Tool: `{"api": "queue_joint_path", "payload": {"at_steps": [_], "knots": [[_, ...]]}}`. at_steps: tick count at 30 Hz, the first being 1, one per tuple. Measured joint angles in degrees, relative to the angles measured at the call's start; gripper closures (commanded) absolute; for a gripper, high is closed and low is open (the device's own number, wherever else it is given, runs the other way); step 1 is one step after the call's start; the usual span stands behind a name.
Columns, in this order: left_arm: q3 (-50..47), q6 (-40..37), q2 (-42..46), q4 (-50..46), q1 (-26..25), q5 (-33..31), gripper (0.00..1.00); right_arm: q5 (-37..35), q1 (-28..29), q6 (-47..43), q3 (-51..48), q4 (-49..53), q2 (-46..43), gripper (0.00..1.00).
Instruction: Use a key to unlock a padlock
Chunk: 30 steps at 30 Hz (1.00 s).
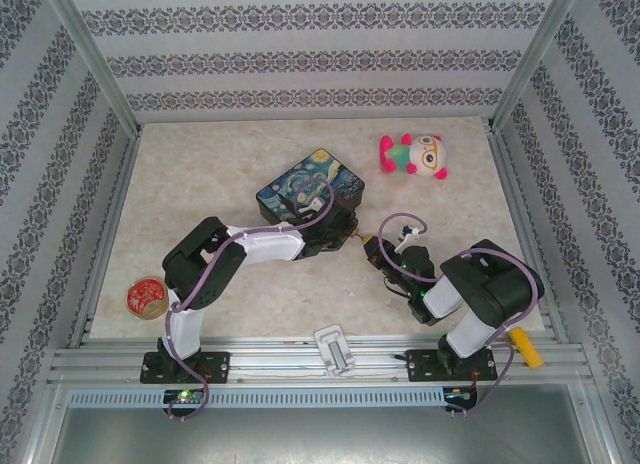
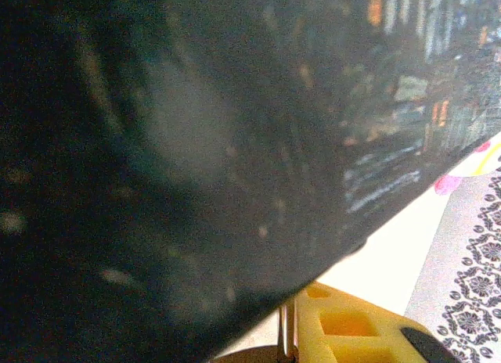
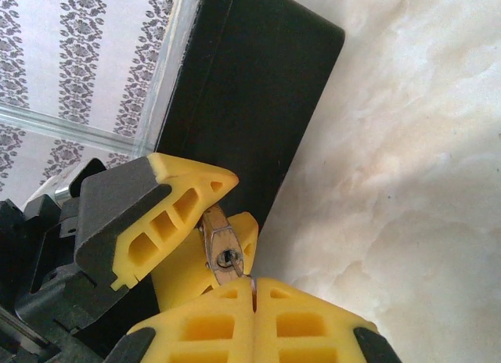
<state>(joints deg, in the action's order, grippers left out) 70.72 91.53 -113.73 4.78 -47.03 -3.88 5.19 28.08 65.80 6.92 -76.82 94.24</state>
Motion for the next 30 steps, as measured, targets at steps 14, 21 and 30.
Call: {"api": "queue_joint_path", "payload": {"at_steps": [14,21,30], "knots": [[0.0,0.33,0.0,0.44,0.17,0.11,1.0,-0.07,1.44,1.84,-0.11,0.09,-1.25,1.0],[-0.26,0.28,0.0,0.85,0.17,0.2,1.0,0.2,0.76,1.81,-0.22,0.07,-1.31,1.0],[-0.48,0.22,0.0,1.29,0.17,0.2,1.0,1.38,0.52,1.81,0.98,-0.22,0.81,1.0]]}}
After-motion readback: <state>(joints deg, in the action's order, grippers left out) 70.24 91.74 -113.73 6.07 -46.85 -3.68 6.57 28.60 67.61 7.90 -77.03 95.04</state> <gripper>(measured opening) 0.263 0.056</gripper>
